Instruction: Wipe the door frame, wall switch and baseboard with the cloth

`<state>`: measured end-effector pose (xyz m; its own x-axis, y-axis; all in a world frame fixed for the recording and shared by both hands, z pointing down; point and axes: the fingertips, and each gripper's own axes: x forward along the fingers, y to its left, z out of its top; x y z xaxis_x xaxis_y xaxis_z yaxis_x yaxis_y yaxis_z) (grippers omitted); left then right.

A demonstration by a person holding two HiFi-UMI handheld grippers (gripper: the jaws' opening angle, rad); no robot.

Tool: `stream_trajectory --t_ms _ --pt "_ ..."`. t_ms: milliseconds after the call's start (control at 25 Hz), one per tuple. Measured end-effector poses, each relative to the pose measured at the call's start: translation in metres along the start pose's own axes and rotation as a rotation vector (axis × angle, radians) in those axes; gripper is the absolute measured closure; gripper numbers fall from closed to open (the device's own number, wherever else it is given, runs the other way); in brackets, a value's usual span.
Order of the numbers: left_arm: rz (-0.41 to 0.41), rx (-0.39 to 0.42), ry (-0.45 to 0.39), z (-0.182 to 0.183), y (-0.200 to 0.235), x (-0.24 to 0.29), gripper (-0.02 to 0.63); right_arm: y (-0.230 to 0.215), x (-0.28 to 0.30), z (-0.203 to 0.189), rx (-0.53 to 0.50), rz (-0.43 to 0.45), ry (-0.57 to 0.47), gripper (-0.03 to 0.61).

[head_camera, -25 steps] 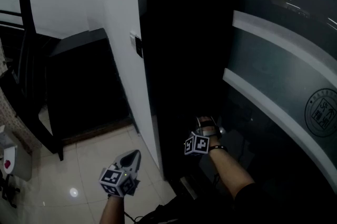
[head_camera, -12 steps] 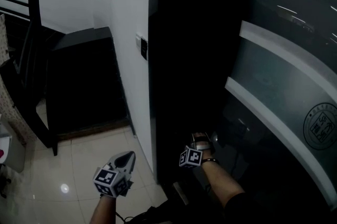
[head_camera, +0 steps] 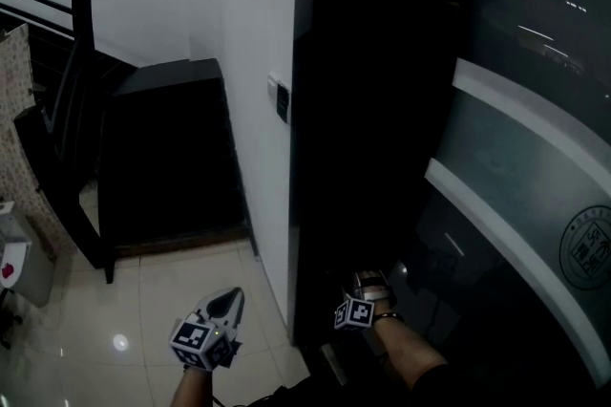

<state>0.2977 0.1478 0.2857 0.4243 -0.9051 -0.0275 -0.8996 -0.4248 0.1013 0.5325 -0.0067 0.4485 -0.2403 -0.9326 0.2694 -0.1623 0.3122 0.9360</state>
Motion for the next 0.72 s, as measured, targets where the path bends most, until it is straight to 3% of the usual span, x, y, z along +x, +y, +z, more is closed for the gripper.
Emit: stream_trajectory --t_ms 200,320,440,720 --pt "0.033 -0.012 -0.039 0.014 0.024 -0.013 0.621 -0.054 -0.030 0.014 0.081 -0.025 -0.061 0.489" --pt "0.068 -0.009 -0.088 0.034 0.042 -0.021 0.621 -0.090 -0.056 0.042 0.177 -0.020 -0.166 0.489" --pt "0.110 0.045 -0.133 0.048 0.057 -0.029 0.621 -0.108 -0.082 0.074 0.267 -0.002 -0.263 0.489" --pt "0.220 0.112 -0.227 0.063 0.075 -0.073 0.621 -0.116 -0.145 0.114 0.723 0.121 -0.429 0.490"
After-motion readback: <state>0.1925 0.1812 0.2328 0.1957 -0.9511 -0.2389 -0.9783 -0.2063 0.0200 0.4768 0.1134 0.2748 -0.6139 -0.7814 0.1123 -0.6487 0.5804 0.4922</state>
